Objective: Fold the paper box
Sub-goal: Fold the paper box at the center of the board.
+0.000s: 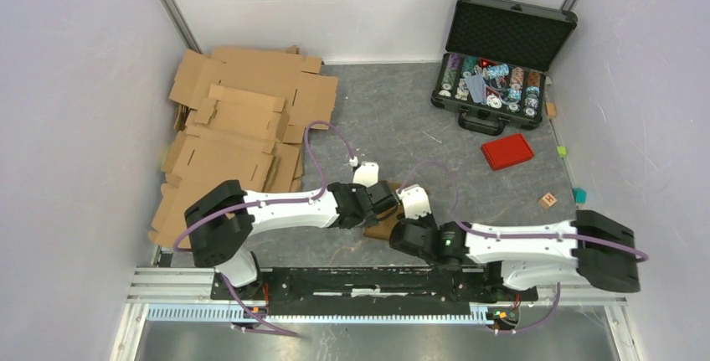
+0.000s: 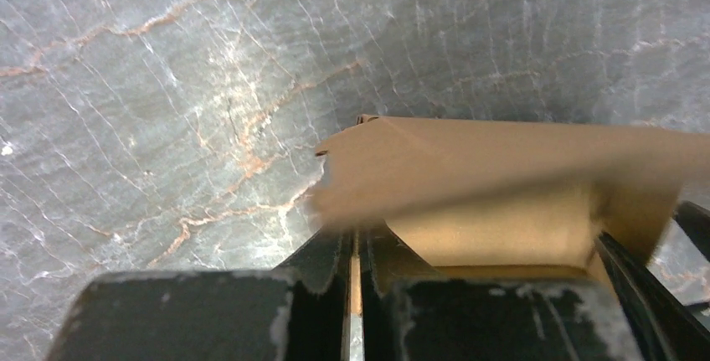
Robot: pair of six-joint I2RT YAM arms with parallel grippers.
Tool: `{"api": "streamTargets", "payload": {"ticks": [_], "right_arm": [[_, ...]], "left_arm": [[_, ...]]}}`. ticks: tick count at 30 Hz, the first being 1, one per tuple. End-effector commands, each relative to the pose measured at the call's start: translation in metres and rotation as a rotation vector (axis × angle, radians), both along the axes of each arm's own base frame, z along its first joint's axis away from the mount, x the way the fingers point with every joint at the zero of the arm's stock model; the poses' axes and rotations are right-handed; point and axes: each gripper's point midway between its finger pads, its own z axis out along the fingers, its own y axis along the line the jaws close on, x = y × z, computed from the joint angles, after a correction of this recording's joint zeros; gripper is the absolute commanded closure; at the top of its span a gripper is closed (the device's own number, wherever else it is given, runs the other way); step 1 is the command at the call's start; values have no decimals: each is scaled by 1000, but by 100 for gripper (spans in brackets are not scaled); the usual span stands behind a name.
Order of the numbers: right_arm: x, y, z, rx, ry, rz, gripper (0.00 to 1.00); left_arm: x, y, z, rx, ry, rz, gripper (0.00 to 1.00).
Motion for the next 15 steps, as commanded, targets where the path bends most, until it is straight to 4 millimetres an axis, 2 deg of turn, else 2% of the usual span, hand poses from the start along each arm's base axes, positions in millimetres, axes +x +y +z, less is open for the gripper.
{"api": "streamTargets", "payload": {"ticks": [1,6,12,15], "right_arm": [[15,23,40,233,-141,21,55],[16,10,46,283,-185,25,52],[26,-20,61,293,-270,-51,15],[32,-28,73,312,-310,-64,5]], "left_arm": [[10,32,-15,186,-9,-19,92],[12,33,-12,196,-23,-33,88],[14,28,-10,182,-17,-53,84],[15,25,-4,162,-30,-60,82]]}}
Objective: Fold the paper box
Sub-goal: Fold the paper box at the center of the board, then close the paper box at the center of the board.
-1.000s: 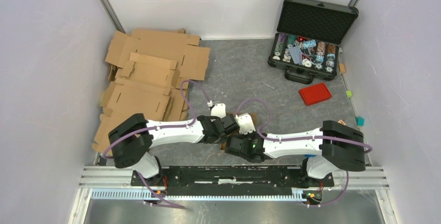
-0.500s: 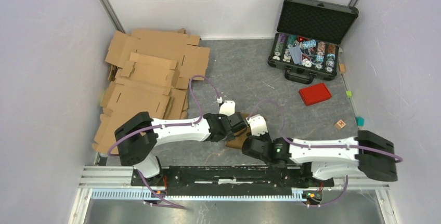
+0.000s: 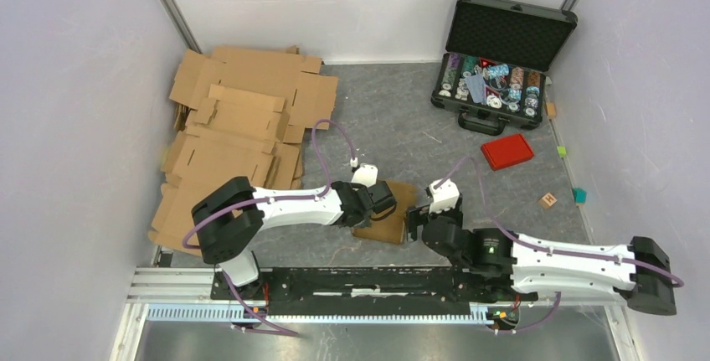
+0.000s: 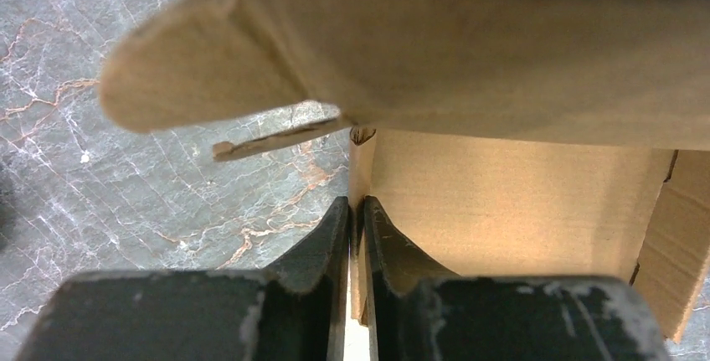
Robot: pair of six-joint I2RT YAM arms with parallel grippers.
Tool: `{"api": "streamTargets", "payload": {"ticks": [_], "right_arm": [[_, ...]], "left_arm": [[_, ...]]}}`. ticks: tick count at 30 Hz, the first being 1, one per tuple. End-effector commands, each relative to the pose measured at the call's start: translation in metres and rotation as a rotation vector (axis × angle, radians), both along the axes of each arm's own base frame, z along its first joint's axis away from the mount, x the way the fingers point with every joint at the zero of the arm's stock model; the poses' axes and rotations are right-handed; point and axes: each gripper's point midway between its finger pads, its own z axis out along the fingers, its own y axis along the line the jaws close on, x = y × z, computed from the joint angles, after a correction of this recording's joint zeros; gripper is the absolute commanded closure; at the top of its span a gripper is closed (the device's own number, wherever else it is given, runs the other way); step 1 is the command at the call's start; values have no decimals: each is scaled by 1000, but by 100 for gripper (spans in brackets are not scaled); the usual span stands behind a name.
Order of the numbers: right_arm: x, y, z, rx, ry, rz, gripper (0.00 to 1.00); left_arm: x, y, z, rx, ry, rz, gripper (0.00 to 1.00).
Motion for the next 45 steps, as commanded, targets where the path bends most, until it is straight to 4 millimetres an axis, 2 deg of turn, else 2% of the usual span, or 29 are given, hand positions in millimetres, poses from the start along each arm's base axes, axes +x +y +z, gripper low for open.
{"api": "streamTargets", "payload": {"ticks": [1,7,11,12,16,20,22,25,27,30,36,41,45], "right_arm": [[15,-18,19,10,-90,-63,5],[22,-17,32,39,-115,-40,1],[24,-9,28,1,-91,19,1],[25,-8,25,-13,-82,20,3],[26,-1,22,-13,-68,54,4],[30,1,26,-9,-71,77,4],[33,2,29,-12,-67,96,4],[36,5,34,-9,-56,135,6],[36,8,37,-4,-51,160,7],[38,12,40,-5,-38,186,9],[38,28,44,-17,12,261,18],[46,24,39,-69,37,238,24],[48,26,31,-65,73,269,26]], "left_arm": [[8,-2,16,-5,-39,-35,81],[9,-3,34,-46,-63,-54,76],[9,-1,42,-64,-78,-59,67],[9,-1,44,-69,-81,-60,65],[8,2,50,-72,-84,-64,65],[7,8,66,-97,-112,-78,65],[10,13,74,-126,-136,-99,56],[16,16,86,-225,-164,-149,35],[19,19,93,-279,-183,-180,30],[25,20,107,-351,-235,-228,30],[32,14,117,-386,-259,-302,34],[37,3,114,-399,-261,-372,34],[44,-3,103,-395,-229,-404,35]]}}
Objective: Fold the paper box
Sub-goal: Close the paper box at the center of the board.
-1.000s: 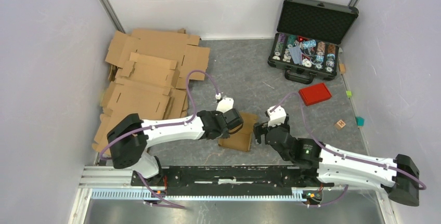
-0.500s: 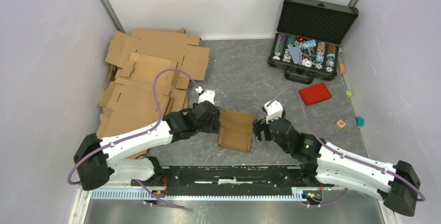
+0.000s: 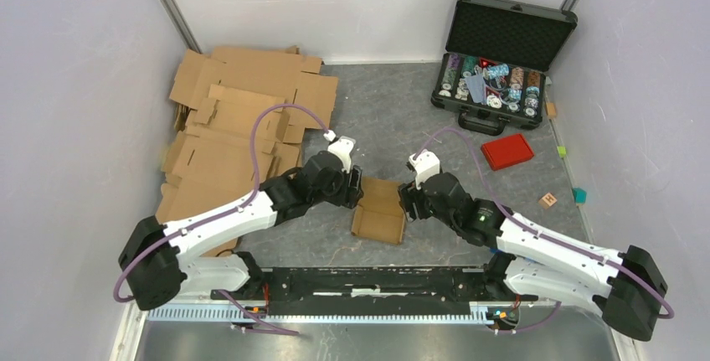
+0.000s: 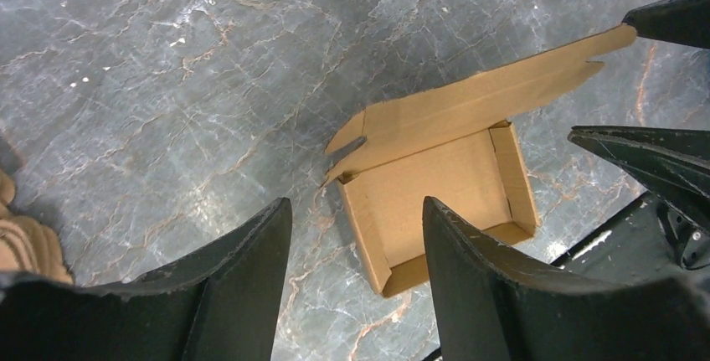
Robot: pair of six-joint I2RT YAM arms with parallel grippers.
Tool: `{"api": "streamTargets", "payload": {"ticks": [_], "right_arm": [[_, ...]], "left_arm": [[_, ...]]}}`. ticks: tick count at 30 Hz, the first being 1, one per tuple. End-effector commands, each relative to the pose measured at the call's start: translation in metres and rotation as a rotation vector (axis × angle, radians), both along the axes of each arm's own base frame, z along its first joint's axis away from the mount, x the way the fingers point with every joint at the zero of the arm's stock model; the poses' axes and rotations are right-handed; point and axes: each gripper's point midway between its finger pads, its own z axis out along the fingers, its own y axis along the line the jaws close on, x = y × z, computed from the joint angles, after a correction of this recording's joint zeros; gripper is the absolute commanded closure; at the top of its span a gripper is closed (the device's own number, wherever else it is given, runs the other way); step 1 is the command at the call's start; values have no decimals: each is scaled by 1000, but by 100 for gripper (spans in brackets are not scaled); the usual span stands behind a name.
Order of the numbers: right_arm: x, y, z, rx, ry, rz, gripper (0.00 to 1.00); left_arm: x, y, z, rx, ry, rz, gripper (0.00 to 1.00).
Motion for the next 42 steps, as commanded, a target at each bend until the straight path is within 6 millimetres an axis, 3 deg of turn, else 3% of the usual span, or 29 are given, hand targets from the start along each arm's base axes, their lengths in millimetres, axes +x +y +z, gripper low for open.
{"api": "streamTargets", "payload": {"ticks": [1,4,10,18,27,35,42], "right_arm": [[3,8,9,25,12,52,26],[4,8,8,39,23,63,27],[4,10,2,42,48,83,39],[4,13,-4,37,65,97,60],[4,12,-8,41,78,84,64],[4,16,-3,80,83,75,85],[4,18,-3,95,98,62,91]], "left_arm": [[11,-16,-4,-1,-20,-99,35],[15,-18,-12,17,4,-104,35],[18,-22,-19,25,28,-115,36],[18,-27,-19,16,30,-136,53],[19,-28,-22,21,37,-135,64],[15,-29,-18,-1,44,-148,80],[12,-30,-17,-10,55,-149,93]]}}
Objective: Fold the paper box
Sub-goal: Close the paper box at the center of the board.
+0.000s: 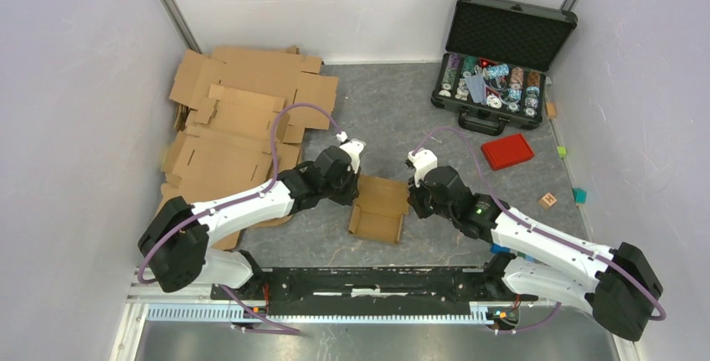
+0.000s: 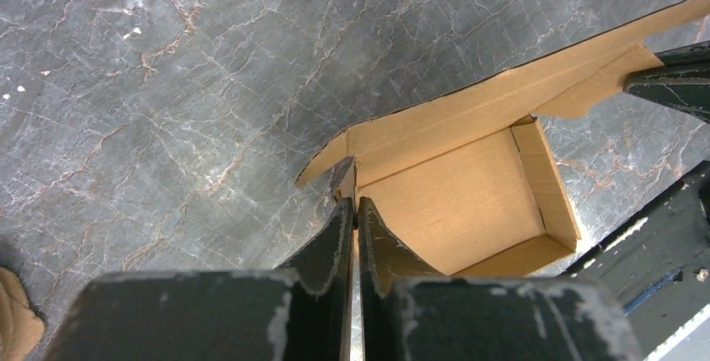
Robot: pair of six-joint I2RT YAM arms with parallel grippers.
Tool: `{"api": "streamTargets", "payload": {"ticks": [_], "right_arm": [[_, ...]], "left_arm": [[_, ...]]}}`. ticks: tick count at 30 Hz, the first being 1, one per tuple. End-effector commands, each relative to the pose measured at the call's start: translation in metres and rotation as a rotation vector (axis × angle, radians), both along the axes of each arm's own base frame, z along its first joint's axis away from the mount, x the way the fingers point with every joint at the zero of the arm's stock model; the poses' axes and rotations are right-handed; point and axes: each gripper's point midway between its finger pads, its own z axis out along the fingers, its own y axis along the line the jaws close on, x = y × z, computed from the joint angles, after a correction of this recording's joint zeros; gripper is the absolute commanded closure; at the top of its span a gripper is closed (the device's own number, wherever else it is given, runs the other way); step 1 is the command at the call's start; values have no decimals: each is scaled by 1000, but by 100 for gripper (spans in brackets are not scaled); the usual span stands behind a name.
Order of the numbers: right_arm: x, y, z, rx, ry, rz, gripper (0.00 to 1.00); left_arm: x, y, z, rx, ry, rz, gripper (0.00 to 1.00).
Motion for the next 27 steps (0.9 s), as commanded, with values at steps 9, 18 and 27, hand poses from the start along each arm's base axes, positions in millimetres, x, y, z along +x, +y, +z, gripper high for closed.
{"api": "streamTargets", "payload": {"ticks": [9,18,27], "right_arm": [[8,19,23,144,-3,-49,93],[15,27,32,230,-19,-97,98],[36,34,41,228,-82,-149,100]], "left_arm": [[2,-16,27,-93,-30,-39,98],[5,-14,31,-113,-35,18,98],[23,-7,37,-99,-98,104,98]]}}
